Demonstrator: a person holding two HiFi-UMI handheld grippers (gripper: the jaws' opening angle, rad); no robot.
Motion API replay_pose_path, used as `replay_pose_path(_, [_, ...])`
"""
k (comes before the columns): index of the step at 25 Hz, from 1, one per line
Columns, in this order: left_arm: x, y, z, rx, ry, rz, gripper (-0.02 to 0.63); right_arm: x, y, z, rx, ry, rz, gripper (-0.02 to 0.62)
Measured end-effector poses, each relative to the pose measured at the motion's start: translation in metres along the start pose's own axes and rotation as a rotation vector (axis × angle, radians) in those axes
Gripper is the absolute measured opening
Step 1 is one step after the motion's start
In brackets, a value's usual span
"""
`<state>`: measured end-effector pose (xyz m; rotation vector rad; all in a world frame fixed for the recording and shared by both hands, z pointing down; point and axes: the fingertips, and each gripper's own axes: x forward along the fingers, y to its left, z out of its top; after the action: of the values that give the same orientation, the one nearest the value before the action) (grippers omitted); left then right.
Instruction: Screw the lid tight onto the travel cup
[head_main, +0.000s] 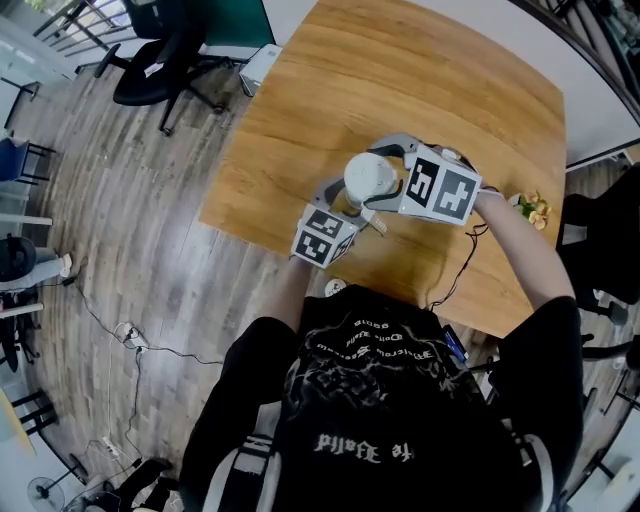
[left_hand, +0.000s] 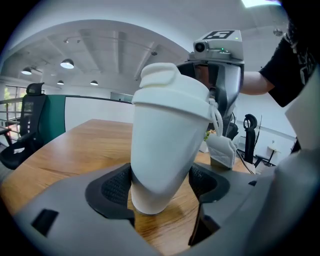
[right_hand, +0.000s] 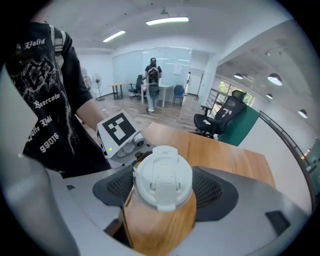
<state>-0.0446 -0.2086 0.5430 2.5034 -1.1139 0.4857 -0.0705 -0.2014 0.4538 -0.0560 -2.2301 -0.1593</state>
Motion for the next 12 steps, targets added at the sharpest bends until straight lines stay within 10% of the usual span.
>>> replay_pose_path(12, [-0.0034,0.0008,-0.0004,-0.005,-0.006,0.041,0.387,-0.0102,-0.0067,0.0083,0.345,-0.332,-0.462,0.371])
